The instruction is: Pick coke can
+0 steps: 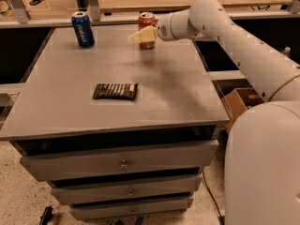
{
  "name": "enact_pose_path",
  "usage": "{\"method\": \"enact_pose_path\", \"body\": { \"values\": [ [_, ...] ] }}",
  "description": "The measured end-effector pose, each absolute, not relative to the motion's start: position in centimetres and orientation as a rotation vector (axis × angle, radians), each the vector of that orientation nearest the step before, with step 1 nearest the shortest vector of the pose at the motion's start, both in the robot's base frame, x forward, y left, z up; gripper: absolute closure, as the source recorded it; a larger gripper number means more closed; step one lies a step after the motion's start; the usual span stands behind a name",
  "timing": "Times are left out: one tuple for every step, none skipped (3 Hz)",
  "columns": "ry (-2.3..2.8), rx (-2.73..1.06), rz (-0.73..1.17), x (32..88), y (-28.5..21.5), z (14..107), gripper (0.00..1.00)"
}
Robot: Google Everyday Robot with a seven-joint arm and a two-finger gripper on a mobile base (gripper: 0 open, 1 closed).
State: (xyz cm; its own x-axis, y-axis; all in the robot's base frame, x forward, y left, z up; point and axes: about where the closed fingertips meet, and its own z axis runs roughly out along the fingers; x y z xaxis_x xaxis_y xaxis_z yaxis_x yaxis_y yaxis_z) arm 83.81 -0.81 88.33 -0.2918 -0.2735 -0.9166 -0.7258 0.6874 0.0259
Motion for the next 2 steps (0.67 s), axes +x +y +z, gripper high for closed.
{"method": "enact_pose_path", "body": {
  "values": [
    [1.875,-0.796,0.536,84.44,-0.36,87.75,0.0],
    [1.882,-0.809,0.532,85.31,-0.5,86.99,0.0]
  ]
}}
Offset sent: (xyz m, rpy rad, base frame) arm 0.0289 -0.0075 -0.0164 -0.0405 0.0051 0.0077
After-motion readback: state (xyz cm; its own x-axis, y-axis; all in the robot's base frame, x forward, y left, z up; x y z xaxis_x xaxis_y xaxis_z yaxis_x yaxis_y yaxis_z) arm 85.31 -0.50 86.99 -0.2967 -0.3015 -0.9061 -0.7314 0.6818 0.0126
